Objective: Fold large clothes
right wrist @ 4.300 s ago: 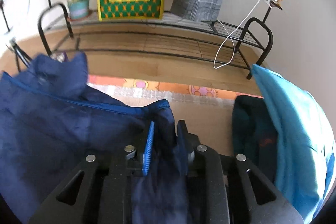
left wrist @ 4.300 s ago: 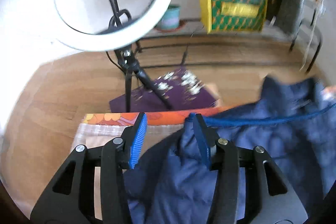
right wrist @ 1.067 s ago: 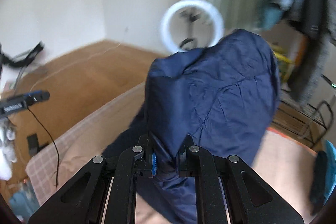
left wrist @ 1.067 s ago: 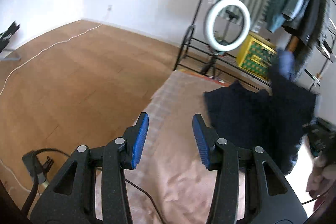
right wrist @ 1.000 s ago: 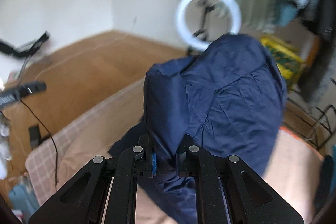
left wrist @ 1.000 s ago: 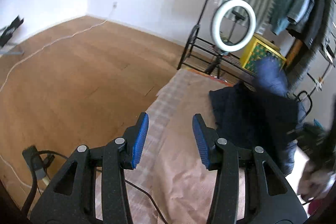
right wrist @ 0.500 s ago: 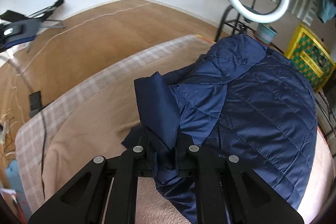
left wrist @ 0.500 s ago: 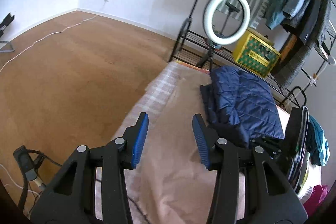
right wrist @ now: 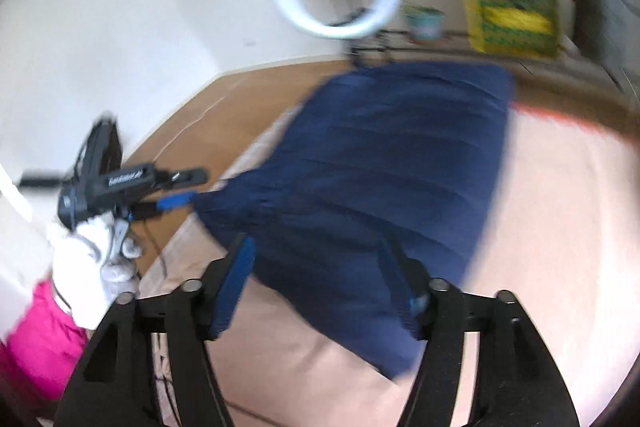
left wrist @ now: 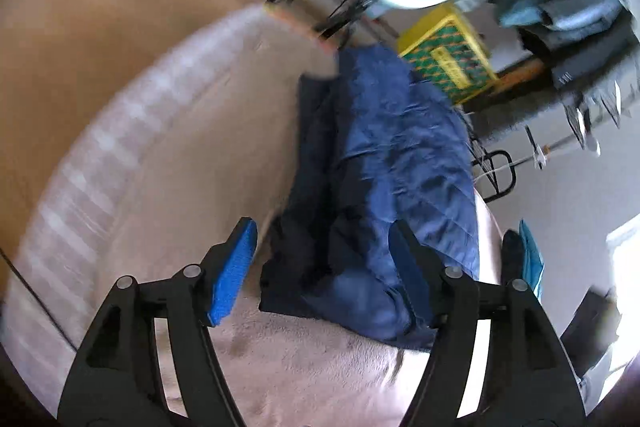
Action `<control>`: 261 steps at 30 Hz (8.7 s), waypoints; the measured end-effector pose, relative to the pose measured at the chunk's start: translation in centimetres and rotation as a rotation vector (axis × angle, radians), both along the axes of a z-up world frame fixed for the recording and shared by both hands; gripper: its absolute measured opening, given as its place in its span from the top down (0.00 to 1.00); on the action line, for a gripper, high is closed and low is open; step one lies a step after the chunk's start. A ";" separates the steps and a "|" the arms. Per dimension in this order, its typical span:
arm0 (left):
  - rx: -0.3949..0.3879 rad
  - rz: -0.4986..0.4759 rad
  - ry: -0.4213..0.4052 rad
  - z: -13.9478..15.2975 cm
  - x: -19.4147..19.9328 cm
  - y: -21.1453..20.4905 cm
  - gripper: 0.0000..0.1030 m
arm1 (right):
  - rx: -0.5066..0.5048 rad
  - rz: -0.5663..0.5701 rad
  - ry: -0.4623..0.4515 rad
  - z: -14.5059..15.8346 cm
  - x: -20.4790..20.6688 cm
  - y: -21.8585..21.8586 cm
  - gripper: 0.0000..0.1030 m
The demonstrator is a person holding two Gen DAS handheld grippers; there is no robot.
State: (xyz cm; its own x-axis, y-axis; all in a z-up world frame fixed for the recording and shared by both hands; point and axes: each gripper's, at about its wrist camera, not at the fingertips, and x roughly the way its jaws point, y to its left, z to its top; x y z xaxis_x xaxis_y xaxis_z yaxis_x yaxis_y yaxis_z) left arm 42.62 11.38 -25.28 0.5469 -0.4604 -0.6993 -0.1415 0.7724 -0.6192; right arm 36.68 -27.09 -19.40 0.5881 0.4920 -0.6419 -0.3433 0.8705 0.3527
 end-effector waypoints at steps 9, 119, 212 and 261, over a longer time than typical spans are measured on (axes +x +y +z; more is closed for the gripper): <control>-0.008 -0.050 0.092 -5.2 1.4 -2.1 0.32 | 0.155 -0.067 0.296 -6.5 1.3 -4.2 0.26; -0.261 -0.235 0.051 -4.8 9.1 -6.6 0.21 | 0.321 0.105 0.341 -9.0 10.9 -12.8 0.11; 0.015 -0.792 -0.150 7.0 8.4 -71.6 0.82 | -0.375 -0.589 0.145 4.3 3.7 -56.9 0.72; 0.389 -0.823 -0.344 9.5 7.0 -72.5 0.63 | 0.109 -1.045 0.136 -3.2 -11.5 -58.7 0.64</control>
